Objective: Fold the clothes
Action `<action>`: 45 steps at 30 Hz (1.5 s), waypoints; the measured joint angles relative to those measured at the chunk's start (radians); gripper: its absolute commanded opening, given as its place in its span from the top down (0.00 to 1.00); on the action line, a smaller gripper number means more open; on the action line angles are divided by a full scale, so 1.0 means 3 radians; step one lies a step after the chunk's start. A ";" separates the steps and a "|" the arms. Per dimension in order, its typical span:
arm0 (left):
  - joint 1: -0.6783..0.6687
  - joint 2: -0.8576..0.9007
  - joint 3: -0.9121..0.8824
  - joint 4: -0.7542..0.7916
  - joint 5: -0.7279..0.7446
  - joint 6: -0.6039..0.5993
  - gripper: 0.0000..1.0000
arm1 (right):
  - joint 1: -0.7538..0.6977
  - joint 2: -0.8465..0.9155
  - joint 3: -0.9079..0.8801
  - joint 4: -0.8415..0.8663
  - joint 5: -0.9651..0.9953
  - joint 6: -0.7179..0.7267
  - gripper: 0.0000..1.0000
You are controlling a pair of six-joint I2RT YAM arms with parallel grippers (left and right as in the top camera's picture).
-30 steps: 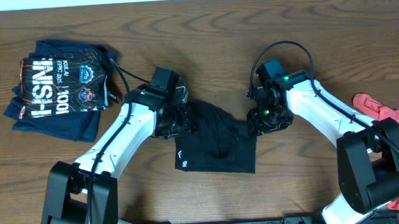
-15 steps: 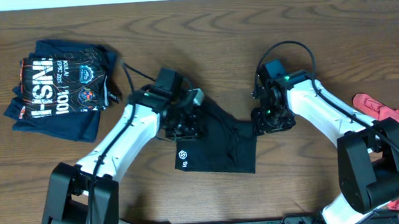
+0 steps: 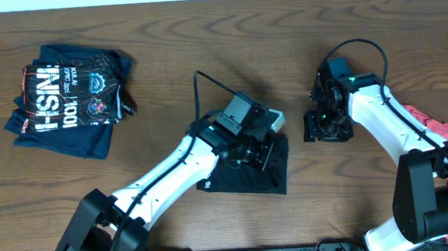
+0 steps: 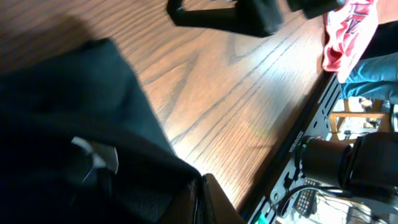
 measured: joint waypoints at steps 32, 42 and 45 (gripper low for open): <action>0.1087 -0.0348 0.0182 -0.0985 -0.0785 0.0076 0.61 | -0.0083 -0.0001 0.0225 -0.0399 -0.1494 -0.0684 0.39; 0.1087 -0.0098 0.0179 -0.0968 -0.0833 0.0085 0.60 | -0.0009 -0.0024 0.0472 -0.0722 -0.1614 -0.0853 0.40; 0.1087 -0.0098 0.0179 -0.0968 -0.0833 0.0085 0.60 | 0.0094 -0.0027 0.0341 -0.0609 -0.1620 -0.0857 0.43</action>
